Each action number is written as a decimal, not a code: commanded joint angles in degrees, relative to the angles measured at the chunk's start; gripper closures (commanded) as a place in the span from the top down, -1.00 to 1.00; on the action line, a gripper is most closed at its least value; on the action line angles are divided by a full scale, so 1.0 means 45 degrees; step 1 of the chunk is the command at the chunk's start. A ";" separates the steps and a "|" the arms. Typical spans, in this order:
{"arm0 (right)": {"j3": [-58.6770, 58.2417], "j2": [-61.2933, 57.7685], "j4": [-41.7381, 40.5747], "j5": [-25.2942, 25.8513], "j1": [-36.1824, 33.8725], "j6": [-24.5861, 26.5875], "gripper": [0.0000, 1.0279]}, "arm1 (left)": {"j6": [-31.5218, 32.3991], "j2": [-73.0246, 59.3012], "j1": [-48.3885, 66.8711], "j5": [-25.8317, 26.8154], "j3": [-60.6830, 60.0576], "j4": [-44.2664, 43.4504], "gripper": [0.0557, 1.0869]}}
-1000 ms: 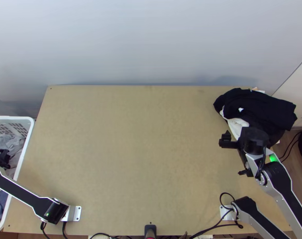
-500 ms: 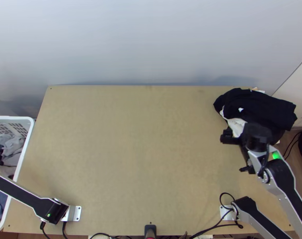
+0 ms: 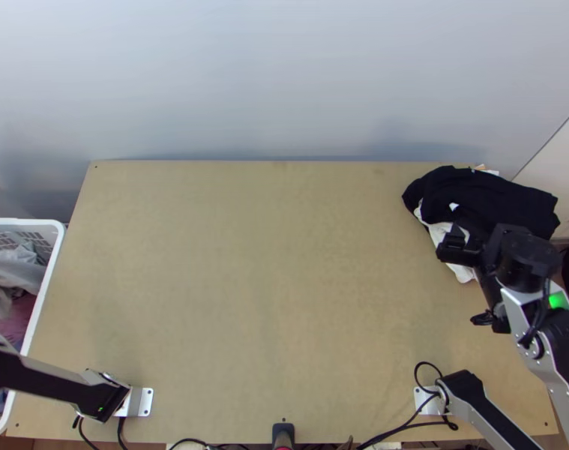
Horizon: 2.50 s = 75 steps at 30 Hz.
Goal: Fold the t-shirt
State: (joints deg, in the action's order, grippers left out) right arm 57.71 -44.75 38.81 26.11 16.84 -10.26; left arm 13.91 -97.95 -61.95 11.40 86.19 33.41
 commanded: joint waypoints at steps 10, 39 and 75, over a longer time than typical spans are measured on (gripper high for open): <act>0.0105 0.1039 0.0263 -0.0021 -0.0207 0.0152 0.92 | 0.0893 1.0205 0.7576 0.1412 -0.1146 0.2752 -0.92; 0.0065 0.1761 0.1025 -0.0021 -0.0813 -0.0005 0.92 | 0.2065 0.3759 2.5545 -0.4506 -0.1556 0.1873 -0.92; -0.0013 0.0140 0.1279 -0.3419 0.0496 -0.2329 0.92 | 0.2260 0.2880 2.4295 -0.4779 0.0905 0.4939 0.90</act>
State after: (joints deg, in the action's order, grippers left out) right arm 57.21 -41.01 42.98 15.33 12.38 -18.94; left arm 25.02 -97.97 54.74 -10.15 109.58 57.41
